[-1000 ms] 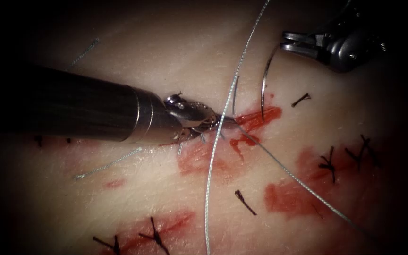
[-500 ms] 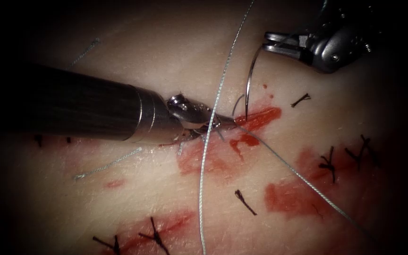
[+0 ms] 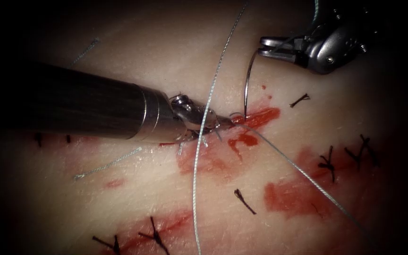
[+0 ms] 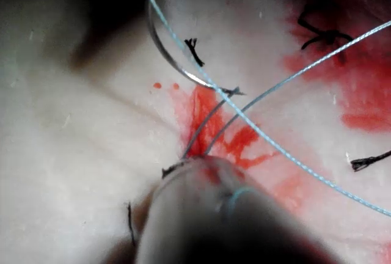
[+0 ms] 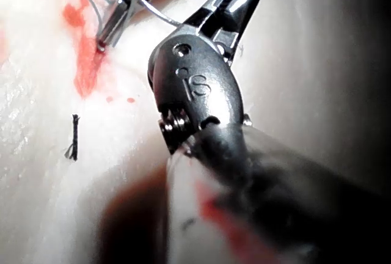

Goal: Wound Closure

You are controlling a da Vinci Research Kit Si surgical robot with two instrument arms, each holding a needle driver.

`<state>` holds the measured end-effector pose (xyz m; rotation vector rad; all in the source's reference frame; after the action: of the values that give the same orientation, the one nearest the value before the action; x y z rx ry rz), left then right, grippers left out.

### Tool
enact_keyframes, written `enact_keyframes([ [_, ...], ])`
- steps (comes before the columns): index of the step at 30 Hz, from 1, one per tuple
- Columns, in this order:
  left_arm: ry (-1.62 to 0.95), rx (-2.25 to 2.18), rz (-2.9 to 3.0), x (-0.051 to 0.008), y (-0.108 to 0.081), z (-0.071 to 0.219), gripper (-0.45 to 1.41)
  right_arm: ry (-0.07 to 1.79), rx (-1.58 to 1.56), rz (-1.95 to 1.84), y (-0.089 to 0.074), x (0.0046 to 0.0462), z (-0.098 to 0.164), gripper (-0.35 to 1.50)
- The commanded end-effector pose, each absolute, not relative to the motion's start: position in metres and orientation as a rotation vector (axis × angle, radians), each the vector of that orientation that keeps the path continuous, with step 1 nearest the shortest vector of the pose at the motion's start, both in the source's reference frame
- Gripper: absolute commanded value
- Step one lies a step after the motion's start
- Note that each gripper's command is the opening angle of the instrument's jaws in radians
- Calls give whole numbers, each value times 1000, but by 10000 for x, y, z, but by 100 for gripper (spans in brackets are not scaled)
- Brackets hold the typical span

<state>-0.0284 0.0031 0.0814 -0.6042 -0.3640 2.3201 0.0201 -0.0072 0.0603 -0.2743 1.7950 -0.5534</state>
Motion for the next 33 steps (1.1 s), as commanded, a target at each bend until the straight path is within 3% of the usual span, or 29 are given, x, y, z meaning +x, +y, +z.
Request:
enact_keyframes([
  [1,-366,-605,2322,-288,31,817,-45,1783,-259,-609,-76,212,606,-35],
  [33,-343,-601,2560,-283,34,816,-45,1713,-357,-682,-74,238,627,-35],
])
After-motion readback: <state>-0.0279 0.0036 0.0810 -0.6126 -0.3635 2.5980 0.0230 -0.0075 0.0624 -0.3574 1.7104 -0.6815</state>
